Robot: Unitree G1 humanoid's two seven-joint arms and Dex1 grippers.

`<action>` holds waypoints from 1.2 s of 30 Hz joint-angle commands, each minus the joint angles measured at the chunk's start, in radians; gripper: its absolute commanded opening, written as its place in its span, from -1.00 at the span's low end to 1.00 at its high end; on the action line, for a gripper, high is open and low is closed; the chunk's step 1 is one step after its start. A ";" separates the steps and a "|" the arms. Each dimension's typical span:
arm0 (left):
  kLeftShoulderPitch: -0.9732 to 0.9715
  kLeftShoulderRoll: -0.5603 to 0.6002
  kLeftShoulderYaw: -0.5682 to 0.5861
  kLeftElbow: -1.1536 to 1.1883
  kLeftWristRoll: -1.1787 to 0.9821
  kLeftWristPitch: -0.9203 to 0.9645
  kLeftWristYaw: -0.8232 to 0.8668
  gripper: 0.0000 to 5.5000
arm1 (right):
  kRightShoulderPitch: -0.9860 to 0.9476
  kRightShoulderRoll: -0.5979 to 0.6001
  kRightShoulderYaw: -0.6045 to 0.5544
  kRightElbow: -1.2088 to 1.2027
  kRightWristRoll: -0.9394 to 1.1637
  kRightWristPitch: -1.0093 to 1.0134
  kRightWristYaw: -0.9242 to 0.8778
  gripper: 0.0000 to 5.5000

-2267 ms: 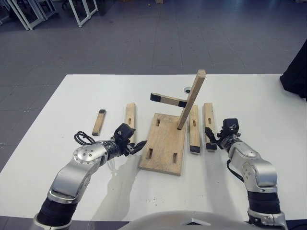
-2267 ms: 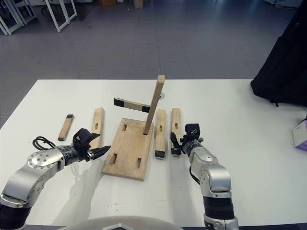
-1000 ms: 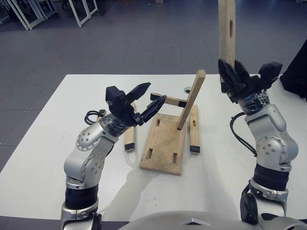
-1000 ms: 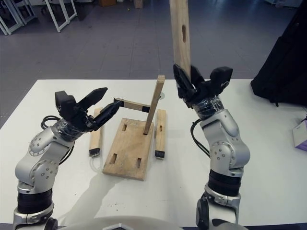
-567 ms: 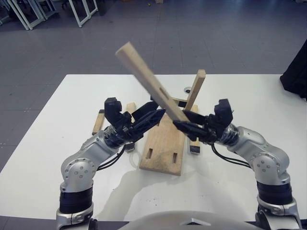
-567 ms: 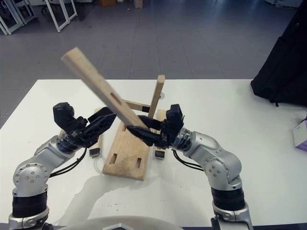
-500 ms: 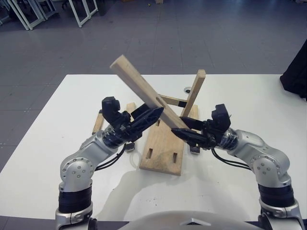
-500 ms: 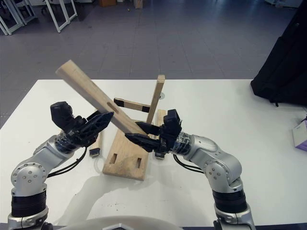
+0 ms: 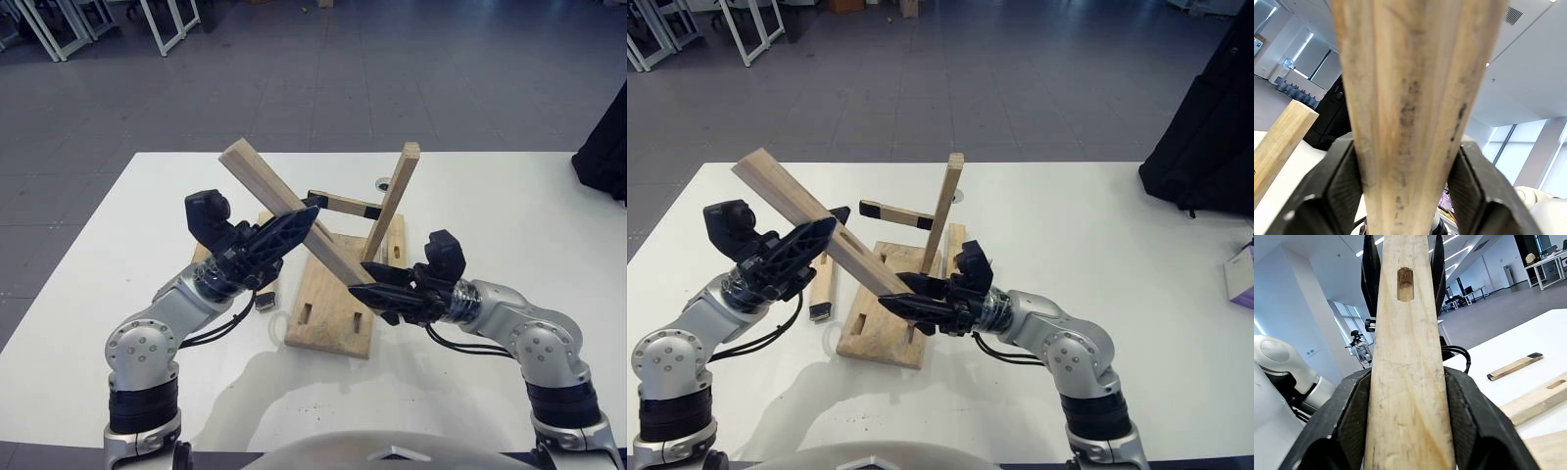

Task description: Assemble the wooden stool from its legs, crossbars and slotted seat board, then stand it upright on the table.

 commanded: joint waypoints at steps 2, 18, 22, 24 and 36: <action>-0.001 0.017 -0.016 -0.004 0.051 -0.004 0.018 -0.24 | -0.001 0.002 -0.017 -0.003 -0.009 -0.019 -0.024 -0.27; -0.001 0.195 0.170 0.019 0.256 -0.108 -0.019 -0.26 | -0.136 -0.093 0.054 0.239 -0.447 -0.148 -0.172 0.25; 0.027 0.175 0.101 -0.007 0.335 -0.129 -0.043 -0.26 | -0.222 -0.084 0.157 0.404 -0.726 -0.292 -0.283 0.25; 0.023 0.171 0.089 -0.010 0.345 -0.132 -0.046 -0.26 | -0.233 -0.090 0.208 0.437 -0.840 -0.370 -0.308 0.25; -0.003 0.173 0.041 0.024 0.430 -0.149 -0.081 -0.26 | -0.368 0.016 0.317 0.803 -1.201 -0.623 -0.430 0.25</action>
